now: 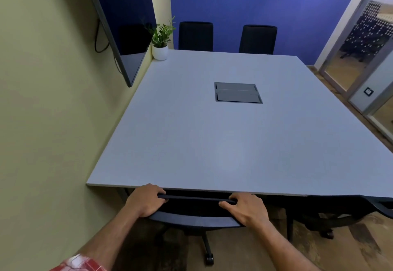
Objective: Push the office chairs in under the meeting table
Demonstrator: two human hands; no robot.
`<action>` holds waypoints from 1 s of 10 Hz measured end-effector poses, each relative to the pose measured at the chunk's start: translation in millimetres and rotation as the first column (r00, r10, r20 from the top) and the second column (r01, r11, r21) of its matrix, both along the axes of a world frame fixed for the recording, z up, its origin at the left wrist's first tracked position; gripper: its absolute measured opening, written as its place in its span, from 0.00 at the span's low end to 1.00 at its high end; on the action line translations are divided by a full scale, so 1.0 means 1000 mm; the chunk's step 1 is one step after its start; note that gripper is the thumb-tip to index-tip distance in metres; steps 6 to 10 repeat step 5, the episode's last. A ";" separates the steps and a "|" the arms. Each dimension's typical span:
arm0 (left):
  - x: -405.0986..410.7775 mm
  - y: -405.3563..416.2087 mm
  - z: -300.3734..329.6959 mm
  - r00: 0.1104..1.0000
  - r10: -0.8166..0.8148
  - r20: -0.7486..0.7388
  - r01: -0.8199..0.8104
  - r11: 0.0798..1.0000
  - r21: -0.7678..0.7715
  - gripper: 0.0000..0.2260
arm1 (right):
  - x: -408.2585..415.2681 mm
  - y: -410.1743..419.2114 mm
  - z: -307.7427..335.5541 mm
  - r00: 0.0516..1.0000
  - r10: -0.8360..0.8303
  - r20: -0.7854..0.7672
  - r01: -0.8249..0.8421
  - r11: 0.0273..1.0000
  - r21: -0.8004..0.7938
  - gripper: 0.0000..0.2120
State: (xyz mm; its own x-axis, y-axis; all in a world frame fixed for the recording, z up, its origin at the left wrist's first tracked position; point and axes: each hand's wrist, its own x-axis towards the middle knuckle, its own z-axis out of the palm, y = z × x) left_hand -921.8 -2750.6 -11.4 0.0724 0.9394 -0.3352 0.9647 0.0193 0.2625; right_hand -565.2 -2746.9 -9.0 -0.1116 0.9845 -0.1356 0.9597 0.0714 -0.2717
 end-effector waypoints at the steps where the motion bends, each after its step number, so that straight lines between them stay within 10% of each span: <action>1: -0.010 0.024 0.005 1.000 -0.026 -0.001 0.026 1.000 -0.009 0.18 | -0.011 0.021 0.003 1.000 -0.009 0.009 0.009 0.999 -0.035 0.40; 5: 0.040 0.082 0.015 0.976 -0.167 0.141 0.191 0.966 -0.175 0.39 | 0.006 0.076 0.014 0.975 -0.034 -0.220 -0.028 0.962 -0.272 0.36; 10: 0.040 0.082 0.015 0.976 -0.167 0.141 0.191 0.966 -0.175 0.39 | 0.006 0.076 0.014 0.975 -0.034 -0.220 -0.028 0.962 -0.272 0.36</action>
